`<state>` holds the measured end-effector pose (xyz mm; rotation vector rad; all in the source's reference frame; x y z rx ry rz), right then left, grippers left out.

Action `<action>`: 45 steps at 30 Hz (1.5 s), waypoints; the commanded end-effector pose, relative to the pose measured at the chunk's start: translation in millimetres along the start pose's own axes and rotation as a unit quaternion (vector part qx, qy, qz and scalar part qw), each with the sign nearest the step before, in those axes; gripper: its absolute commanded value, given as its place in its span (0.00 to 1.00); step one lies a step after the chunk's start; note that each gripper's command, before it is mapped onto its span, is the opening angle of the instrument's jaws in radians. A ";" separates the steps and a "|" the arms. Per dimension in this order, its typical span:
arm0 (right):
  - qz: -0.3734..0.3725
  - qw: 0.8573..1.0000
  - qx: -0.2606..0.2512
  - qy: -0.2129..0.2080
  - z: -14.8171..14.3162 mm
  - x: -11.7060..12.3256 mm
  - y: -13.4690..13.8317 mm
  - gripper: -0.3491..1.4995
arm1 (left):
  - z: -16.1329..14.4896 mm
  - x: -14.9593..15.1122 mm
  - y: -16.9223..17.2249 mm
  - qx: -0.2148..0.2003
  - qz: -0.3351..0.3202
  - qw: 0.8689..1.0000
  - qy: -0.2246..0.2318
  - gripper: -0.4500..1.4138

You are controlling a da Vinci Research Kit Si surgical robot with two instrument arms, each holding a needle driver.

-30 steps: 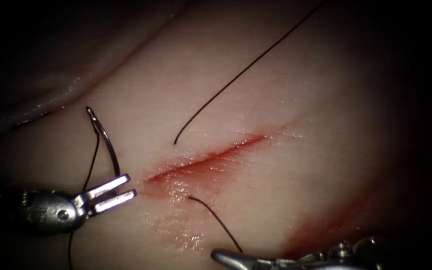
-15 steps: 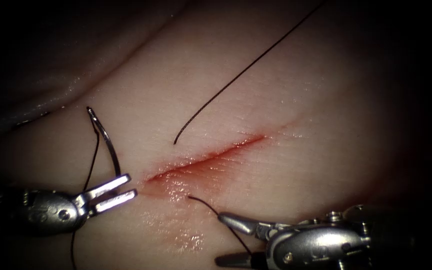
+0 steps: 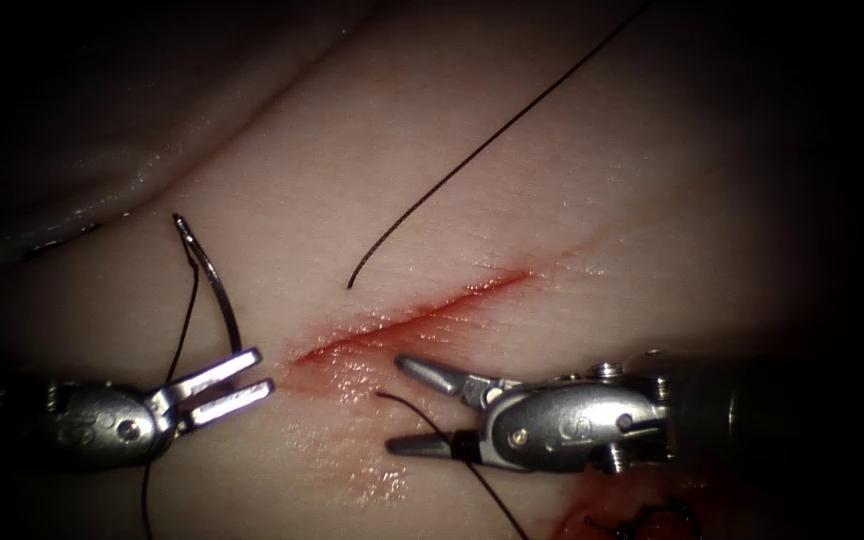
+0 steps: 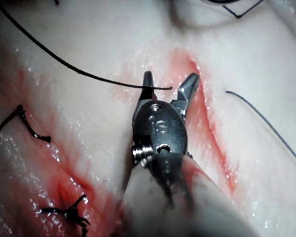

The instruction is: Wound Closure

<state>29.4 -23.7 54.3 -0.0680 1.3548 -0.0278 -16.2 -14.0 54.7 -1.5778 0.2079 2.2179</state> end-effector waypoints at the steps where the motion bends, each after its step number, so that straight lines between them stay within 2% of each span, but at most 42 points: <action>1: -0.001 1.000 0.000 0.002 1.0 -0.5 -0.5 0.83 | 0.4 -0.5 0.7 -0.001 -0.001 1.000 0.000 0.00; 2: -0.001 1.000 0.000 0.002 1.0 -0.5 -0.5 0.83 | 0.4 -0.5 0.7 -0.001 -0.001 1.000 0.000 0.00; 3: -0.002 1.000 0.000 0.003 0.9 -0.6 -0.7 0.74 | 0.4 -0.5 0.7 -0.002 -0.001 1.000 -0.001 0.00; 4: -0.004 1.000 0.002 0.005 0.5 -0.7 -0.9 0.35 | 0.4 -0.5 0.7 -0.001 -0.001 1.000 -0.001 0.00; 5: -0.004 1.000 0.004 0.006 0.4 -0.8 -0.9 0.13 | 0.4 -0.5 0.7 -0.001 -0.001 1.000 -0.001 0.00; 6: -0.004 1.000 0.006 0.008 0.2 -0.8 -1.0 0.00 | 0.4 -0.5 0.7 -0.001 -0.001 1.000 -0.001 0.00; 16: -0.005 1.000 0.018 0.014 -1.2 -0.9 -1.0 0.00 | 0.4 -0.5 0.7 -0.001 -0.001 1.000 -0.001 0.00; 23: -0.008 0.999 0.040 0.016 -2.4 0.3 -2.8 0.00 | 0.4 -0.5 0.7 -0.001 -0.001 1.000 -0.001 0.00; 28: -0.015 0.997 0.071 0.007 -4.3 2.8 -5.5 0.00 | 0.4 -0.5 0.7 -0.001 -0.001 1.000 -0.001 0.00; 31: -0.026 0.995 0.097 0.007 -5.7 5.4 -7.7 0.00 | 0.4 -0.5 0.7 -0.002 -0.001 1.000 -0.001 0.00; 32: -0.026 0.995 0.097 0.007 -5.7 5.4 -7.7 0.00 | 0.4 -0.5 0.7 -0.002 -0.001 1.000 -0.001 0.00; 33: -0.035 0.992 0.118 0.007 -6.6 7.7 -9.6 0.00 | 0.4 -0.5 0.7 -0.001 -0.001 1.000 -0.001 0.00; 34: -0.037 0.991 0.127 0.005 -6.9 8.6 -10.3 0.00 | 0.4 -0.5 0.7 -0.001 -0.001 1.000 -0.001 0.00; 35: -0.037 0.991 0.127 0.005 -6.9 8.6 -10.3 0.00 | 0.4 -0.5 0.7 -0.001 -0.001 1.000 -0.001 0.00; 42: -0.047 0.982 0.184 -0.003 -7.7 13.0 -13.6 0.00 | 0.5 -0.5 0.7 -0.001 -0.001 1.000 -0.002 0.00; 44: -0.045 0.982 0.183 -0.004 -7.5 13.3 -13.4 0.00 | 0.5 -0.5 0.7 -0.001 -0.001 1.000 -0.002 0.00; 45: -0.033 0.987 0.158 0.016 -7.1 13.6 -11.8 0.15 | 0.5 -0.5 0.8 -0.001 -0.001 1.000 -0.002 0.00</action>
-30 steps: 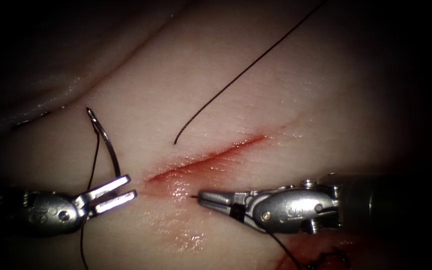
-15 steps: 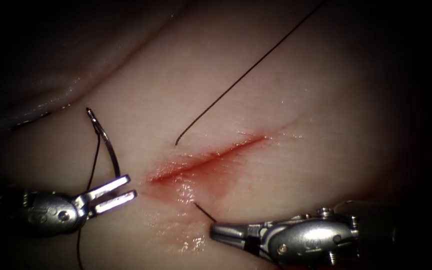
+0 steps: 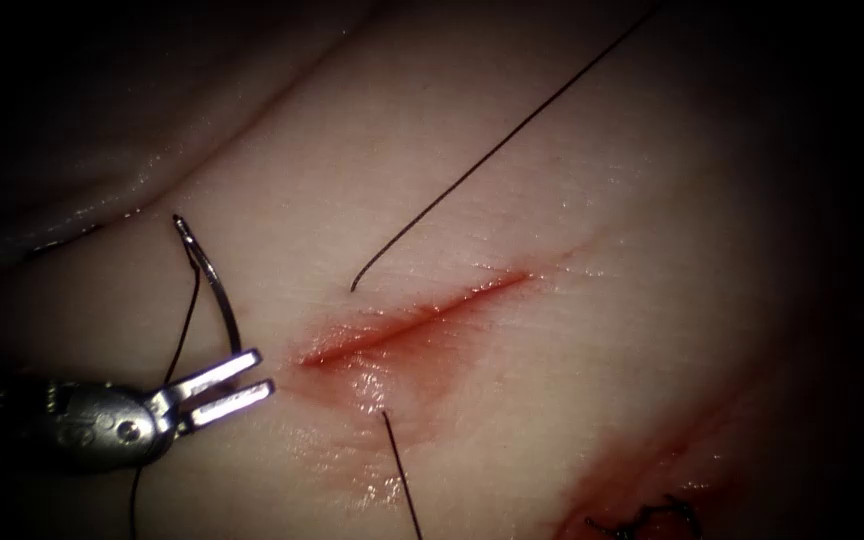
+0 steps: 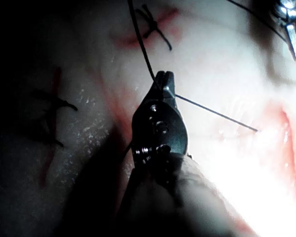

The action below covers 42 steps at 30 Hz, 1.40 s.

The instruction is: Wound Closure

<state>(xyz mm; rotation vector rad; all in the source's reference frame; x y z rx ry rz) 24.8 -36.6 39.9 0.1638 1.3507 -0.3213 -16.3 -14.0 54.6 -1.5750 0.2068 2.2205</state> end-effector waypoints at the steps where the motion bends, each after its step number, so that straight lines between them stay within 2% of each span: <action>1: 0.005 1.000 -0.010 0.006 0.9 -0.3 0.4 0.15 | 0.4 -0.6 0.7 0.000 -0.001 1.000 0.000 0.00; 2: 0.013 0.999 -0.040 0.013 0.7 -0.6 2.0 0.57 | 0.4 -0.6 0.7 0.000 -0.001 1.000 0.000 0.00; 3: 0.016 0.998 -0.064 0.010 0.6 -1.2 3.5 0.76 | 0.4 -0.6 0.7 0.000 -0.001 1.000 0.000 0.00; 4: 0.017 0.997 -0.078 0.005 0.5 -2.1 5.0 0.82 | 0.4 -0.6 0.7 0.000 -0.001 1.000 0.000 0.00; 6: 0.016 0.997 -0.082 0.003 0.6 -2.5 5.5 0.84 | 0.4 -0.6 0.7 -0.001 -0.001 1.000 0.000 0.00; 7: 0.017 0.996 -0.091 0.000 0.7 -3.6 6.6 0.88 | 0.4 -0.6 0.7 -0.001 -0.001 1.000 0.000 0.00; 9: 0.017 0.996 -0.093 -0.003 0.7 -4.1 6.9 0.90 | 0.4 -0.6 0.7 -0.001 -0.001 1.000 0.000 0.00; 11: 0.017 0.995 -0.098 -0.008 0.9 -5.9 7.8 0.92 | 0.4 -0.6 0.7 -0.001 -0.001 1.000 0.000 0.00; 15: 0.015 0.995 -0.100 -0.011 1.1 -7.6 8.5 0.92 | 0.4 -0.6 0.7 -0.001 -0.001 1.000 0.000 0.00; 18: 0.010 0.994 -0.108 -0.019 2.0 -10.6 9.8 0.92 | 0.4 -0.6 0.7 -0.001 0.000 1.000 0.000 0.00; 21: 0.007 0.993 -0.112 -0.024 2.8 -12.2 10.4 0.93 | 0.4 -0.6 0.7 -0.001 0.000 1.000 0.000 0.00; 28: 0.015 0.992 -0.119 -0.029 4.6 -15.0 11.1 0.94 | 0.4 -0.7 0.7 0.000 0.000 1.000 0.000 0.00; 32: 0.018 0.992 -0.123 -0.029 4.9 -16.0 11.2 0.88 | 0.4 -0.7 0.7 0.000 0.000 1.000 0.000 0.00; 33: 0.020 0.991 -0.126 -0.026 4.9 -16.1 11.3 0.85 | 0.4 -0.7 0.7 0.000 0.000 1.000 0.000 0.00; 34: 0.020 0.991 -0.129 -0.023 4.7 -16.1 11.3 0.77 | 0.4 -0.7 0.7 0.000 0.000 1.000 0.000 0.00; 35: 0.019 0.991 -0.135 -0.013 4.4 -16.0 11.2 0.38 | 0.4 -0.7 0.7 0.000 0.000 1.000 0.000 0.00; 36: 0.019 0.991 -0.135 -0.013 4.4 -16.0 11.2 0.38 | 0.4 -0.7 0.7 0.000 0.000 1.000 0.000 0.00; 37: 0.018 0.991 -0.133 -0.007 4.2 -15.8 11.0 0.10 | 0.4 -0.7 0.7 0.000 0.000 1.000 0.000 0.00; 38: 0.023 0.992 -0.128 -0.001 3.8 -15.4 10.9 0.00 | 0.4 -0.6 0.8 0.000 0.000 1.000 0.000 0.00; 42: 0.011 0.992 -0.124 0.002 3.1 -14.1 10.5 0.00 | 0.4 -0.6 0.8 0.000 0.000 1.000 0.000 0.00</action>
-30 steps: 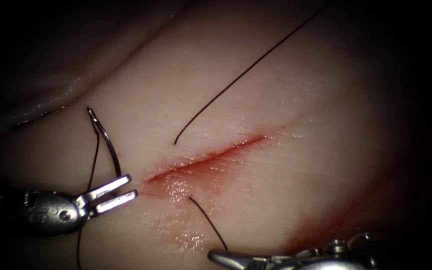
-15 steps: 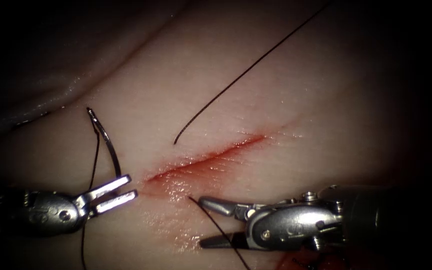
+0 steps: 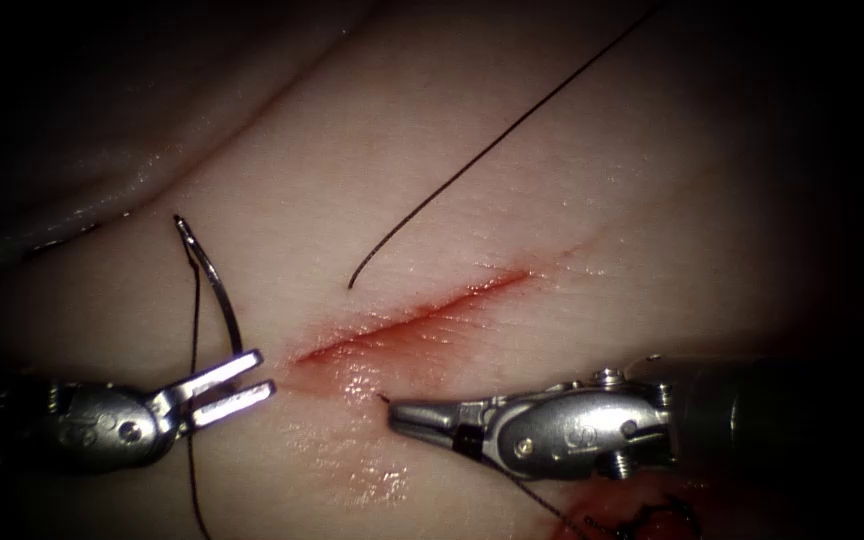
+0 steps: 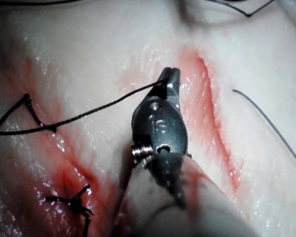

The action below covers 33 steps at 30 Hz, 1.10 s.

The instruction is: Wound Closure

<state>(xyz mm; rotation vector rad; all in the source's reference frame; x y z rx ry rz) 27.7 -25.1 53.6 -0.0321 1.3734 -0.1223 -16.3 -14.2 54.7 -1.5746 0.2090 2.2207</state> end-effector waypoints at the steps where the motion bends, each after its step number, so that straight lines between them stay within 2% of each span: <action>1: -0.002 1.000 0.005 0.003 0.7 0.2 -0.6 0.00 | 0.4 -0.5 0.7 -0.001 -0.001 1.000 0.000 0.00; 4: -0.009 1.000 0.019 0.001 0.0 1.4 -1.2 0.00 | 0.4 -0.5 0.7 -0.001 -0.001 1.000 0.000 0.00; 10: -0.014 0.999 0.044 0.006 -1.3 4.0 -4.0 0.00 | 0.4 -0.5 0.7 -0.001 -0.001 1.000 0.000 0.00; 14: -0.019 0.997 0.070 -0.001 -2.7 7.3 -6.8 0.00 | 0.4 -0.5 0.6 -0.001 -0.001 1.000 0.000 0.00; 20: -0.030 0.992 0.124 -0.009 -4.3 11.3 -10.0 0.00 | 0.4 -0.5 0.6 -0.001 -0.001 1.000 0.000 0.00; 22: -0.031 0.991 0.128 -0.009 -4.6 11.7 -10.4 0.00 | 0.4 -0.5 0.6 -0.001 -0.001 1.000 0.000 0.00; 23: -0.034 0.989 0.143 -0.006 -5.2 12.9 -11.3 0.00 | 0.5 -0.5 0.6 -0.001 -0.001 1.000 0.000 0.00; 27: -0.037 0.987 0.156 0.005 -5.8 14.5 -12.5 0.00 | 0.5 -0.5 0.6 -0.001 -0.001 1.000 0.000 0.00; 31: -0.034 0.988 0.153 0.007 -5.7 15.0 -12.2 0.00 | 0.5 -0.5 0.6 -0.001 -0.001 1.000 0.000 0.00; 32: -0.030 0.989 0.141 0.014 -5.5 15.0 -11.6 0.02 | 0.5 -0.5 0.6 -0.001 -0.001 1.000 0.000 0.00; 33: -0.028 0.993 0.111 0.020 -5.4 14.6 -10.5 0.39 | 0.5 -0.5 0.6 -0.001 -0.001 1.000 0.000 0.00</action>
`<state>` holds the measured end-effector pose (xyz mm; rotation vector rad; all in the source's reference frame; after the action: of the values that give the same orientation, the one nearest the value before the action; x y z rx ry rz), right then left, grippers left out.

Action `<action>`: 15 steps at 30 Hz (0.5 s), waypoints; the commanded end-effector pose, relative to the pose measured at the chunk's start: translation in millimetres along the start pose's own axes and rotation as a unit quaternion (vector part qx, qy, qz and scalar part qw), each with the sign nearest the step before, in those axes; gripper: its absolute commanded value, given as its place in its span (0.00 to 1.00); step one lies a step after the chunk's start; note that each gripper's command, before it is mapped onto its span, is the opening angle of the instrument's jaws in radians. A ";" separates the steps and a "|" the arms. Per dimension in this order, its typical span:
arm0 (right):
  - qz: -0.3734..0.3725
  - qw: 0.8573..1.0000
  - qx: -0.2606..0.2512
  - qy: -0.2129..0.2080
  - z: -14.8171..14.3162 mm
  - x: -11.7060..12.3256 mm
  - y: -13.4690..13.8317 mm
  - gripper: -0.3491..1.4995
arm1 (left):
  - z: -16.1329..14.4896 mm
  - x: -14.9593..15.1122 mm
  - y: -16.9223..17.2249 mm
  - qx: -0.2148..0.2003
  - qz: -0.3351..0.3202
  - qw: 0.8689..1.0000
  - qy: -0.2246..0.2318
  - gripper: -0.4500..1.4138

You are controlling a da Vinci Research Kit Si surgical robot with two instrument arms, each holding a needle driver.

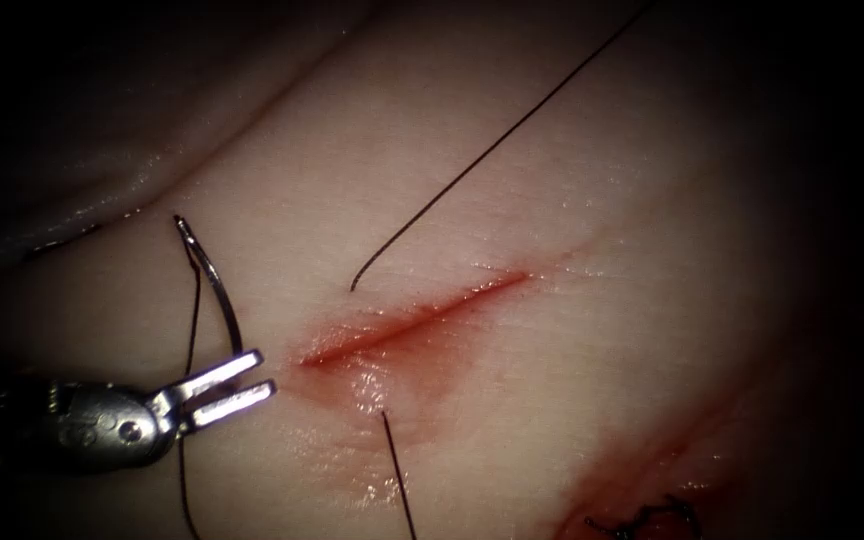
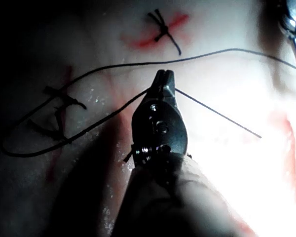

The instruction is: Wound Closure

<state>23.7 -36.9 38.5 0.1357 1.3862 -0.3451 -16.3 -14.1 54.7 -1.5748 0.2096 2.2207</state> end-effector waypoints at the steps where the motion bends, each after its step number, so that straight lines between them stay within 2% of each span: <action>1: 0.010 0.999 -0.033 0.000 0.8 -1.1 1.2 0.64 | 0.4 -0.5 0.7 -0.001 -0.001 1.000 0.000 0.00; 2: 0.016 0.999 -0.047 -0.002 0.8 -1.5 2.0 0.76 | 0.4 -0.5 0.7 -0.001 -0.001 1.000 0.000 0.00; 3: 0.019 0.998 -0.060 -0.003 0.8 -1.9 2.7 0.83 | 0.4 -0.5 0.7 -0.001 -0.001 1.000 0.000 0.00; 7: 0.028 0.996 -0.083 -0.005 0.7 -3.5 4.7 0.87 | 0.4 -0.5 0.7 -0.001 -0.001 1.000 0.000 0.00; 10: 0.035 0.994 -0.100 -0.021 1.2 -6.8 7.3 0.91 | 0.4 -0.6 0.7 -0.001 -0.001 1.000 0.000 0.00; 12: 0.035 0.994 -0.102 -0.023 1.2 -7.3 7.5 0.91 | 0.4 -0.6 0.7 -0.001 -0.001 1.000 0.000 0.00; 13: 0.036 0.994 -0.104 -0.025 1.4 -8.6 8.2 0.91 | 0.4 -0.6 0.7 -0.001 -0.001 1.000 0.000 0.00; 14: 0.036 0.994 -0.104 -0.025 1.4 -8.6 8.2 0.91 | 0.4 -0.6 0.7 -0.001 -0.001 1.000 0.000 0.00; 15: 0.035 0.993 -0.107 -0.028 1.6 -9.7 8.8 0.91 | 0.4 -0.6 0.7 -0.001 -0.001 1.000 0.000 0.00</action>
<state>26.0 -27.2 46.9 -0.0031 1.3474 -0.1368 -16.3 -14.1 54.8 -1.5742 0.2093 2.2206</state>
